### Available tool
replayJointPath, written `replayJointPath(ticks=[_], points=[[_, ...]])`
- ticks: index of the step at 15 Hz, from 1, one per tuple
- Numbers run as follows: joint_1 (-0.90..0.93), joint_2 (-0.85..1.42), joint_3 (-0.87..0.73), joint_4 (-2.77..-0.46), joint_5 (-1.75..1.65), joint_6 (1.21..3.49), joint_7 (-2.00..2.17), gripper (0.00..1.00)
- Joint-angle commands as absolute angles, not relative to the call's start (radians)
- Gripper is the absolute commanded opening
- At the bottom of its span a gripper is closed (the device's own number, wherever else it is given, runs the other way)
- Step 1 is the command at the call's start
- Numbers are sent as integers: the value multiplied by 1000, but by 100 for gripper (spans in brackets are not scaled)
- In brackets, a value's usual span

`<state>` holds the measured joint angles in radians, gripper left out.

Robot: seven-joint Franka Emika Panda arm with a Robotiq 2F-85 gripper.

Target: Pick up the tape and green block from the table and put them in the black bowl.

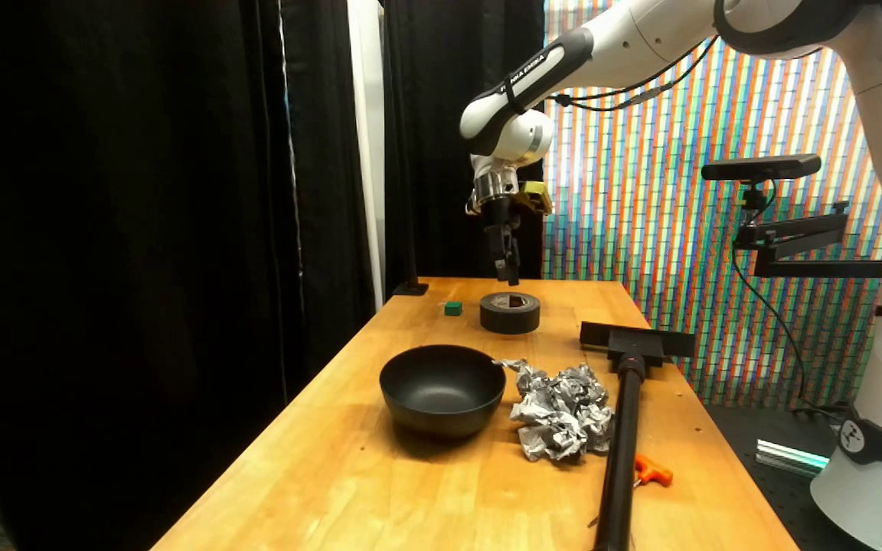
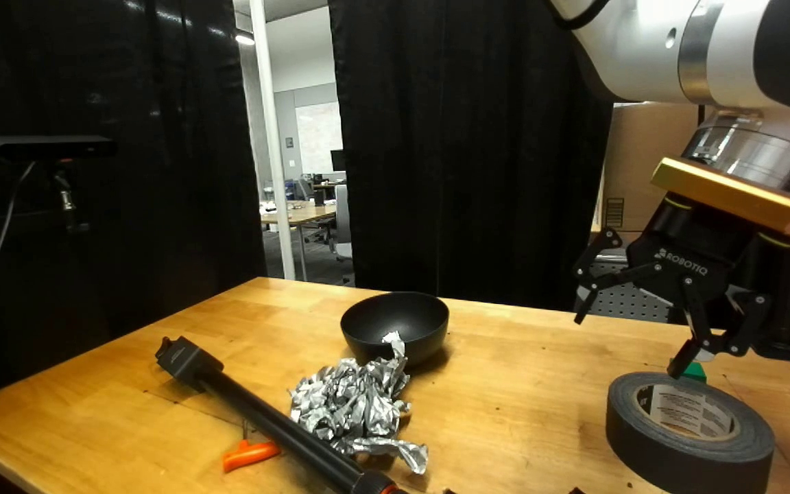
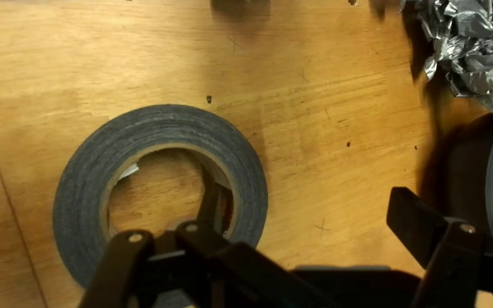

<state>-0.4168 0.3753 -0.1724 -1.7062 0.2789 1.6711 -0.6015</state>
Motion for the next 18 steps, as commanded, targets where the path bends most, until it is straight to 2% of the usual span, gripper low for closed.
replayJointPath(ticks=[1, 18], points=[[-416, 406, -172, -1660, 291, 1645, -571, 100], [-422, 499, -164, -1574, 275, 1563, -461, 100]])
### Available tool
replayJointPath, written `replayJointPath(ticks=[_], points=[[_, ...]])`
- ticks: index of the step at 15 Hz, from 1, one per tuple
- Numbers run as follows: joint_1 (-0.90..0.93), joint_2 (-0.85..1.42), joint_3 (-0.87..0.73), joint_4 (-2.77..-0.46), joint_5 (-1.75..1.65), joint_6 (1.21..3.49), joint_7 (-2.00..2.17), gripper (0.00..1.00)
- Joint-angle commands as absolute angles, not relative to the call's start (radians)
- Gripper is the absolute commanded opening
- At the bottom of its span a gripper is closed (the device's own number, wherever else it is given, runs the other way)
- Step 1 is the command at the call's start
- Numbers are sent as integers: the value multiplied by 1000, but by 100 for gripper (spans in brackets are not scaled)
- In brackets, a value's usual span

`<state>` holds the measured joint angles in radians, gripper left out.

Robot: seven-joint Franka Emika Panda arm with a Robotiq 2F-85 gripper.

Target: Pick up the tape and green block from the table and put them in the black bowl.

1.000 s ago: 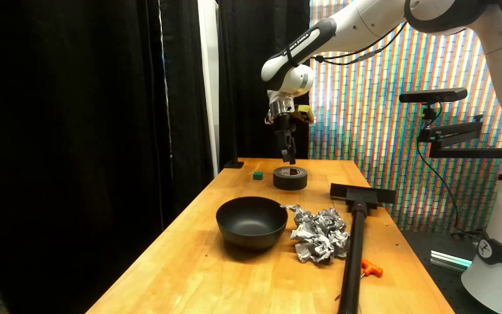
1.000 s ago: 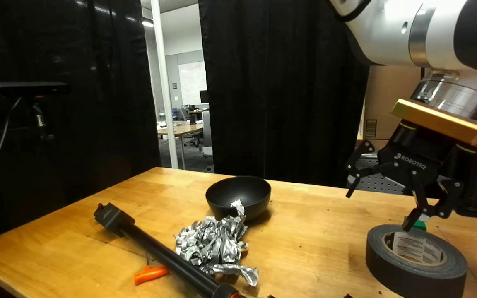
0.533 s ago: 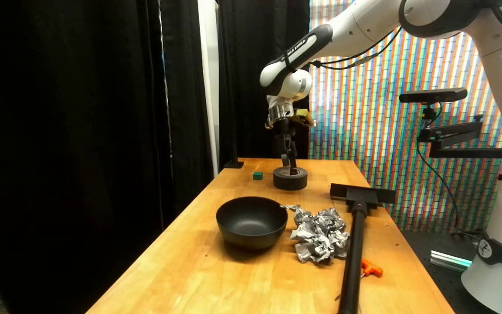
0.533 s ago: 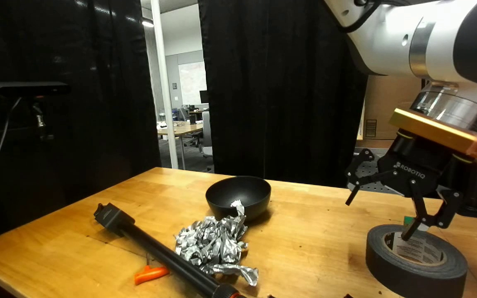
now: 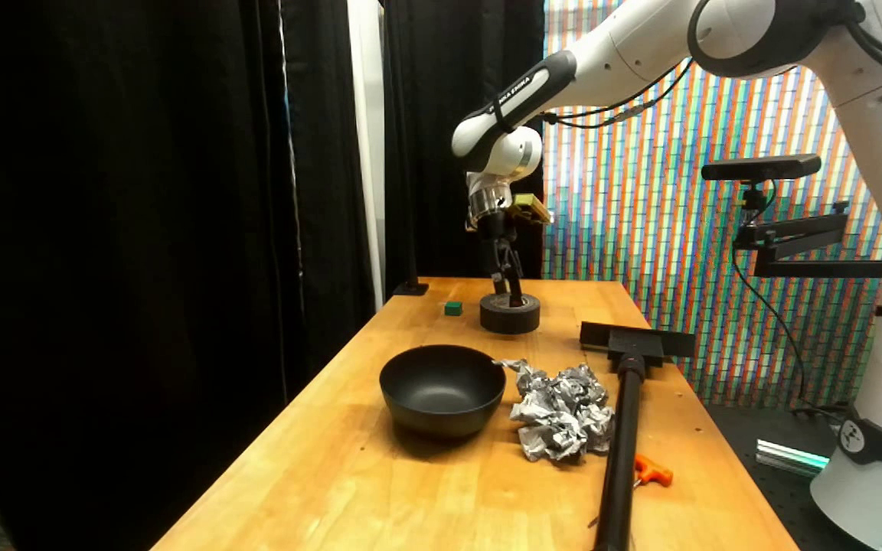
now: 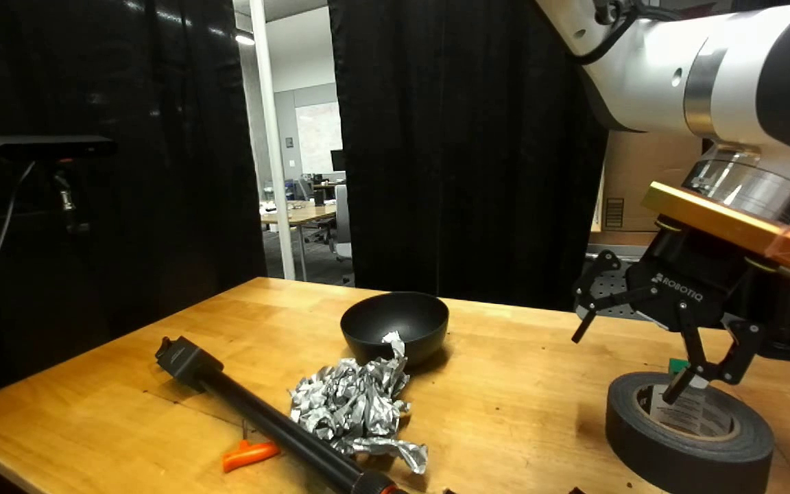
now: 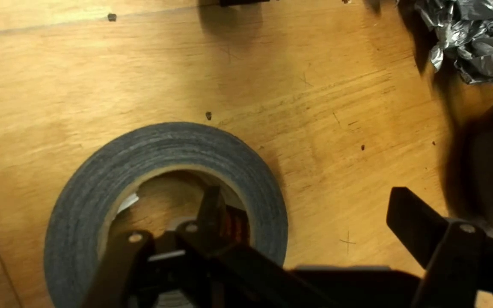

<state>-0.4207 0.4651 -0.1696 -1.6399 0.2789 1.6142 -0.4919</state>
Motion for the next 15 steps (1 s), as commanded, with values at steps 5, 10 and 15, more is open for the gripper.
replayJointPath(ticks=[5, 10, 15], points=[[-413, 534, -155, -1546, 267, 1559, -435, 100], [-383, 551, -156, -1526, 212, 1599, -394, 100], [-345, 537, -161, -1543, 119, 1688, -348, 100]])
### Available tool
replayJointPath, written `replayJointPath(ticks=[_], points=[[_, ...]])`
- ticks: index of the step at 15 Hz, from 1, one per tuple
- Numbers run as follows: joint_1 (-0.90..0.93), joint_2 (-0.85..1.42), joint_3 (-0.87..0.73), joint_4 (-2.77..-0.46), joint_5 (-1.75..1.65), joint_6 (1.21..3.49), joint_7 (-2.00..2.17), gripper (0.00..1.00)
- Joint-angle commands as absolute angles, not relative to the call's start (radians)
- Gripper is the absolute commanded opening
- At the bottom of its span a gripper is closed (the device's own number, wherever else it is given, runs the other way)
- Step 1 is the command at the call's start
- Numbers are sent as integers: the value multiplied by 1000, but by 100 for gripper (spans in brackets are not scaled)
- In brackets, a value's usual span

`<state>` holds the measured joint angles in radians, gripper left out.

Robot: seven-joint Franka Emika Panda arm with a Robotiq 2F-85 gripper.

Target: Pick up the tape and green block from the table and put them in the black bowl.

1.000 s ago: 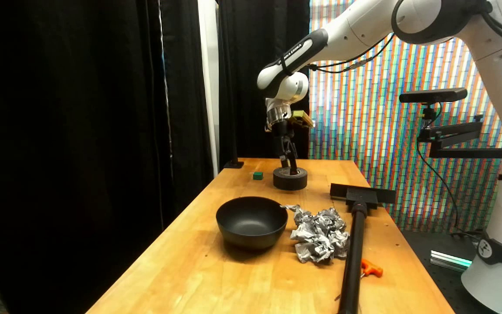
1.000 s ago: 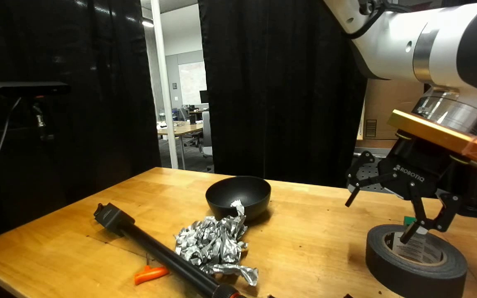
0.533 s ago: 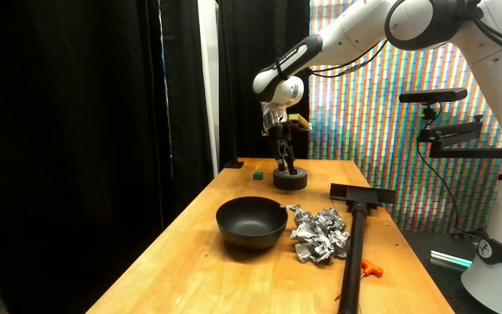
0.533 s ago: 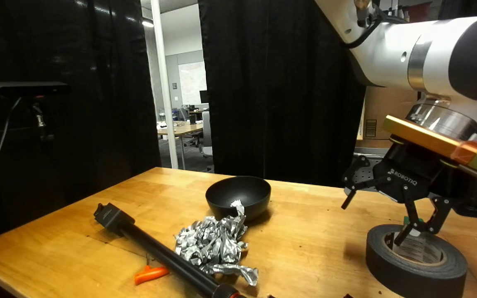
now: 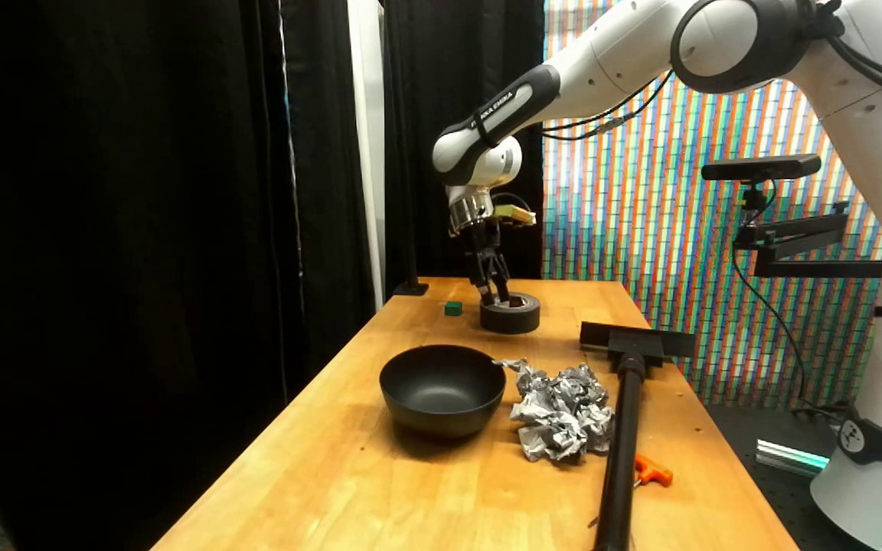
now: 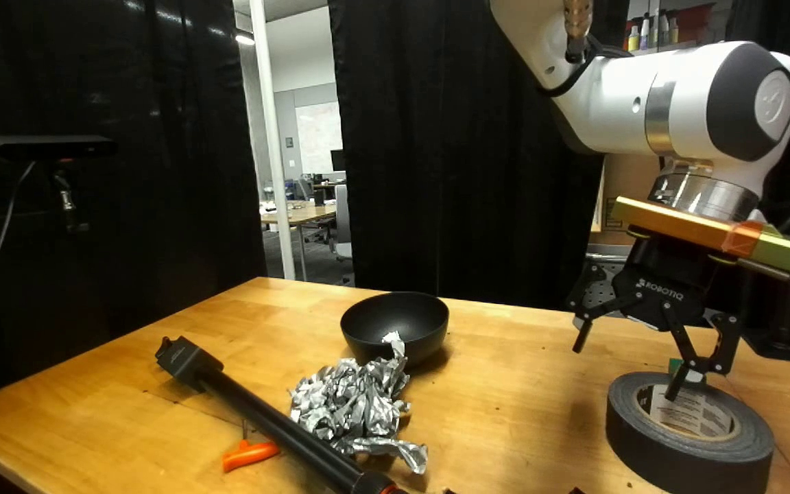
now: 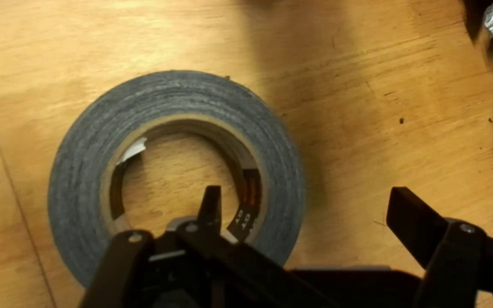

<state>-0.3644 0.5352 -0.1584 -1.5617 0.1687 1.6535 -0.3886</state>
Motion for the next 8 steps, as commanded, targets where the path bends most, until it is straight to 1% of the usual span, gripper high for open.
replayJointPath(ticks=[1, 8], points=[[-341, 535, -161, -1547, 106, 1701, -340, 100], [-350, 534, -157, -1556, 106, 1721, -317, 100]])
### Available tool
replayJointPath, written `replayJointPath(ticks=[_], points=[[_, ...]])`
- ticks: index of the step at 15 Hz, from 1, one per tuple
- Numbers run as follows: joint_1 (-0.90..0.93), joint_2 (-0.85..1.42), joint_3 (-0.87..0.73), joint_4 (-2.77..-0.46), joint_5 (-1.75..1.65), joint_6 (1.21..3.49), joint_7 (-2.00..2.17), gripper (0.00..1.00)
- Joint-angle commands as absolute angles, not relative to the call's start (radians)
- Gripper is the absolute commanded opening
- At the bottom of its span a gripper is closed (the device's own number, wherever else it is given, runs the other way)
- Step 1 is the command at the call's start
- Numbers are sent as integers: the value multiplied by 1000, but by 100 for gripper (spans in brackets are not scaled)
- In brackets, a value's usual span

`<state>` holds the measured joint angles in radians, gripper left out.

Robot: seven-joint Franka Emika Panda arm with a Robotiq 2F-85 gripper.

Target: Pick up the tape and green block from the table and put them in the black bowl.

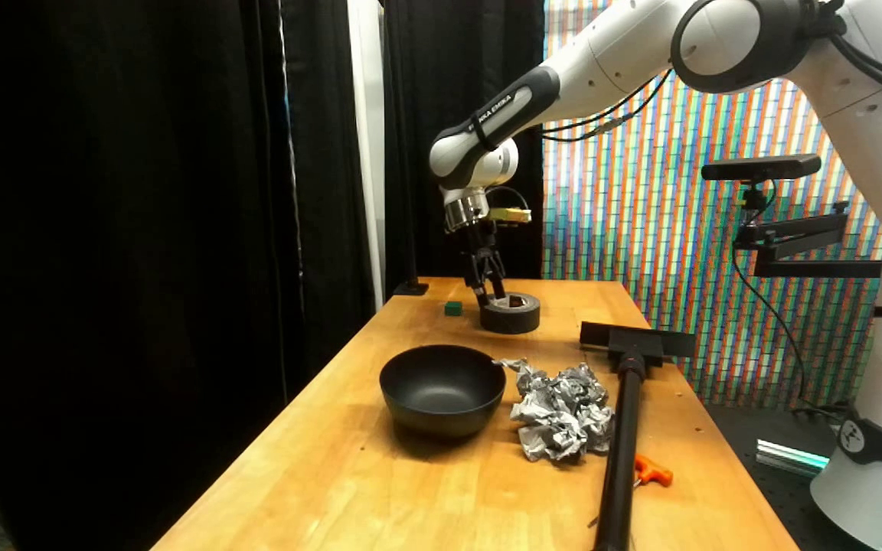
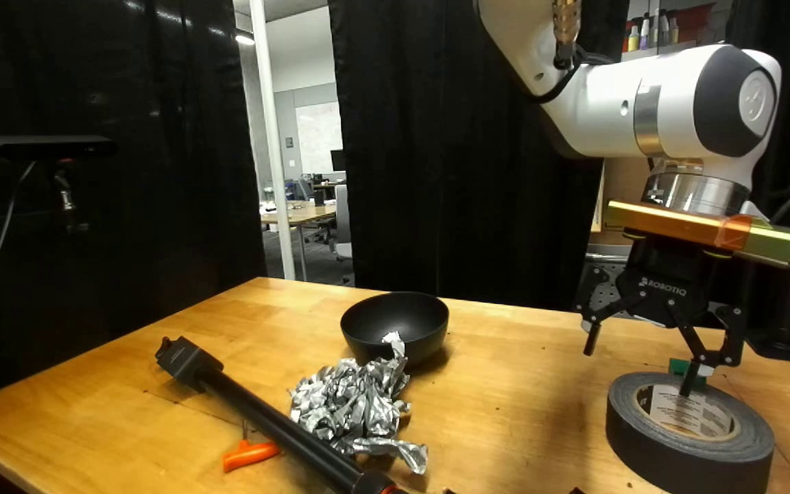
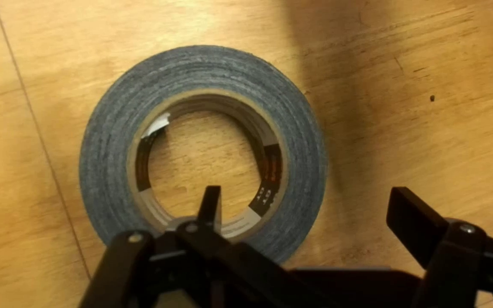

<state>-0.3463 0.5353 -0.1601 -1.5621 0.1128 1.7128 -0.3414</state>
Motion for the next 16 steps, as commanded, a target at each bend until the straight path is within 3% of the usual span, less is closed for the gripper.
replayJointPath(ticks=[1, 15, 16], points=[[-350, 533, -157, -1558, 108, 1722, -313, 100], [-336, 556, -151, -1610, 105, 1719, -268, 100], [-335, 554, -152, -1610, 103, 1721, -266, 75]])
